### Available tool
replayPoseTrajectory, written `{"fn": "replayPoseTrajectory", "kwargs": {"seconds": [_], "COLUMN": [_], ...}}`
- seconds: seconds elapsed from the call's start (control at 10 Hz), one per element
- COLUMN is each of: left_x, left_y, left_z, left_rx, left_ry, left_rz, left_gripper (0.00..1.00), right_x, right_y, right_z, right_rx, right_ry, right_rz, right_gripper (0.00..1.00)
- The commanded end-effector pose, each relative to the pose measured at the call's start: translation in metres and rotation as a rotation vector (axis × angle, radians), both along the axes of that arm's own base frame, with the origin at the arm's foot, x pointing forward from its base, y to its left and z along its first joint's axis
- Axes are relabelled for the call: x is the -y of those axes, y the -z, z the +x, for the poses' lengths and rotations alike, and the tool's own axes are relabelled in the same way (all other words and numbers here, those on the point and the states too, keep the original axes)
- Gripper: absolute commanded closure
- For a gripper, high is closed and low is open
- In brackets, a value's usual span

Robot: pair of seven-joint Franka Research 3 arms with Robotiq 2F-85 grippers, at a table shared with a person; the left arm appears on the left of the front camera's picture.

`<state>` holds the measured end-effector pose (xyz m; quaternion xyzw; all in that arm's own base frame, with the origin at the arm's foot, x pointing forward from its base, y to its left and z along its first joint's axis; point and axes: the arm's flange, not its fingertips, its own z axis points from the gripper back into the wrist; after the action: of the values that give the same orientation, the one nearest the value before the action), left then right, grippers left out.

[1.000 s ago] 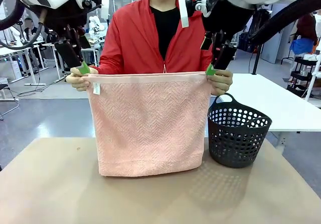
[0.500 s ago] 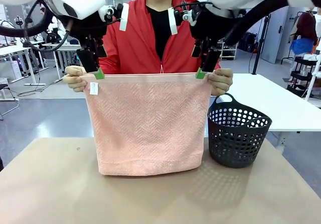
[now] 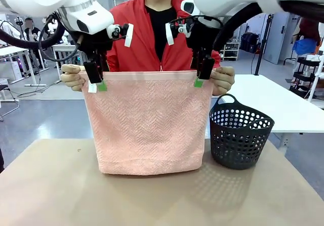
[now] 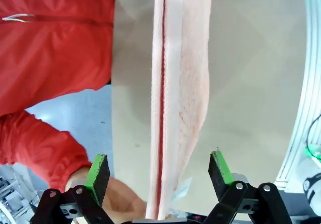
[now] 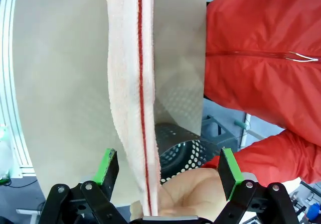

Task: Fold the towel.
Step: Release the end of the 100 cm Hotel Towel you were holding and grab the top end of the folded side.

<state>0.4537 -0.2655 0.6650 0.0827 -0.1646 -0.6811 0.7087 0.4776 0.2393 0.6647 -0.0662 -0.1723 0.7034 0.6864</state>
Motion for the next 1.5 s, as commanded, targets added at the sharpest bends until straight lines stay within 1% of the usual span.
{"fn": "replayPoseTrajectory", "kwargs": {"seconds": [0.0, 0.1, 0.2, 0.3, 0.4, 0.5, 0.6, 0.7, 0.8, 0.9, 1.3, 1.4], "left_x": [-0.001, -0.001, -0.002, -0.003, -0.003, -0.004, -0.005, -0.005, -0.005, -0.005, -0.007, -0.011], "left_y": [0.006, 0.009, 0.01, 0.01, 0.01, 0.011, 0.01, 0.01, 0.009, 0.009, 0.01, 0.014], "left_z": [0.014, 0.015, 0.016, 0.016, 0.017, 0.017, 0.017, 0.017, 0.018, 0.019, 0.021, 0.022], "left_rx": [-0.094, -0.099, -0.105, -0.101, -0.098, -0.097, -0.097, -0.095, -0.094, -0.092, -0.092, -0.109], "left_ry": [0.024, 0.016, -0.008, -0.005, -0.002, -0.001, -0.002, -0.002, -0.001, -0.001, -0.026, -0.027], "left_rz": [-0.016, -0.016, -0.001, 0.0, -0.001, 0.0, -0.001, -0.002, -0.005, -0.006, -0.004, -0.008], "left_gripper": [0.0, 0.0, 0.51, 0.57, 1.0, 1.0, 1.0, 0.85, 0.95, 1.0, 1.0, 1.0], "right_x": [-0.006, -0.007, -0.007, -0.007, -0.007, -0.008, -0.008, -0.008, -0.008, -0.009, -0.01, -0.007], "right_y": [0.004, 0.01, 0.013, 0.014, 0.014, 0.013, 0.013, 0.012, 0.01, 0.01, 0.008, 0.012], "right_z": [0.007, 0.008, 0.008, 0.008, 0.009, 0.009, 0.009, 0.01, 0.011, 0.011, 0.014, 0.019], "right_rx": [-0.053, -0.066, -0.068, -0.068, -0.064, -0.063, -0.064, -0.063, -0.063, -0.065, -0.073, -0.098], "right_ry": [0.039, 0.036, 0.032, 0.034, 0.035, 0.035, 0.035, 0.037, 0.041, 0.043, 0.043, 0.062], "right_rz": [-0.008, -0.014, -0.023, -0.025, -0.027, -0.028, -0.026, -0.027, -0.028, -0.033, -0.044, -0.012], "right_gripper": [0.0, 0.0, 0.19, 0.38, 0.73, 0.98, 1.0, 1.0, 1.0, 1.0, 1.0, 1.0]}}
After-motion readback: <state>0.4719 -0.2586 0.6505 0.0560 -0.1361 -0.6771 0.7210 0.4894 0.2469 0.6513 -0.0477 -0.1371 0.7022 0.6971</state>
